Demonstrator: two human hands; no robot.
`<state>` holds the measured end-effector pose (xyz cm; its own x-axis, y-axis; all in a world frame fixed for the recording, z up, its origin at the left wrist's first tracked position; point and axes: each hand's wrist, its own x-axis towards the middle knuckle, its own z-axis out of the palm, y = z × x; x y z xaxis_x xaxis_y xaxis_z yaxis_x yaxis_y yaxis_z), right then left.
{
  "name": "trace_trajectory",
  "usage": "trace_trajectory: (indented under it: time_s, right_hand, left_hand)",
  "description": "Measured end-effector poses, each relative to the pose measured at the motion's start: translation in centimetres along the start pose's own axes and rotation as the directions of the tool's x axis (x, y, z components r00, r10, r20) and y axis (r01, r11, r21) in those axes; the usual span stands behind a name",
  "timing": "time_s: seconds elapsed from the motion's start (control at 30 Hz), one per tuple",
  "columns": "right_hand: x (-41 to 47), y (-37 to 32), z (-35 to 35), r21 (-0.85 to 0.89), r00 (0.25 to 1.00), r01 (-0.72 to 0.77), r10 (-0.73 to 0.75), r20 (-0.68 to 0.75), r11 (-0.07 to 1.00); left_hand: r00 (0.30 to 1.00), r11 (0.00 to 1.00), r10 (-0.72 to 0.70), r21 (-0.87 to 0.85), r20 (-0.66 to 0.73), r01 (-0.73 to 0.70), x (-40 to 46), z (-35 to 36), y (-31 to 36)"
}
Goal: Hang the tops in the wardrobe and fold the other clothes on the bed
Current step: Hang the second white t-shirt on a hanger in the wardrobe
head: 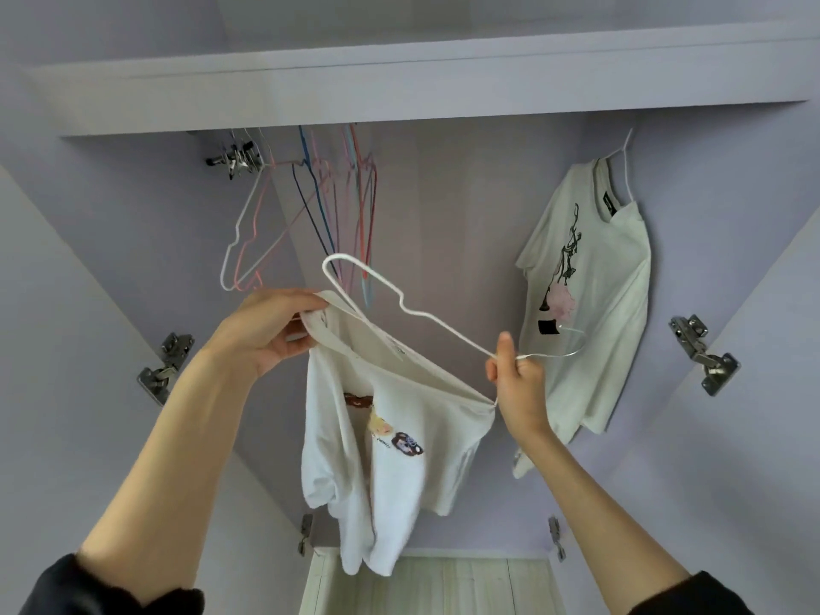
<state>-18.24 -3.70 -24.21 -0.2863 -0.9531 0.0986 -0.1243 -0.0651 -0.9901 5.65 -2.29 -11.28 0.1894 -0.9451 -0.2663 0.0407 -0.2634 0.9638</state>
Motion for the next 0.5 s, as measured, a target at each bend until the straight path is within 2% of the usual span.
trace_trajectory:
  time_s: [0.03,0.1,0.17,0.2,0.33,0.43,0.5]
  right_hand:
    - [0.2,-0.8,0.0,0.037,1.0,-0.009,0.009,-0.005,0.999]
    - [0.5,-2.5,1.0,0.227,0.998,-0.051,0.043,0.041,0.973]
    - [0.4,-4.1,2.9,0.454,0.987,-0.118,0.055,0.148,0.883]
    - [0.3,-4.3,3.8,0.468,0.985,-0.12,0.045,0.169,0.875]
    - [-1.2,-0.7,4.2,0.117,0.981,-0.154,0.137,0.14,0.981]
    - [-1.3,1.7,2.6,0.003,0.987,-0.149,0.149,0.059,0.989]
    - [-0.6,1.5,1.7,-0.06,0.996,-0.093,0.094,0.01,0.994]
  left_hand:
    - [1.0,0.999,-0.02,-0.047,-0.019,0.019,0.0,-0.3,0.0]
    - [0.999,0.989,-0.037,-0.142,-0.02,0.034,0.0,-0.2,0.1]
    - [0.998,0.986,-0.035,-0.162,0.052,0.043,-0.2,0.7,0.2]
    - [0.995,0.988,-0.028,-0.146,0.1,0.043,-0.5,1.0,0.3]
    - [0.973,0.992,-0.01,-0.122,0.229,0.039,-1.0,0.6,1.3]
    - [0.996,0.989,-0.019,-0.143,0.082,0.031,-0.7,-0.7,1.5]
    - [0.999,0.999,0.035,-0.017,-0.041,-0.036,-0.3,-1.4,1.1]
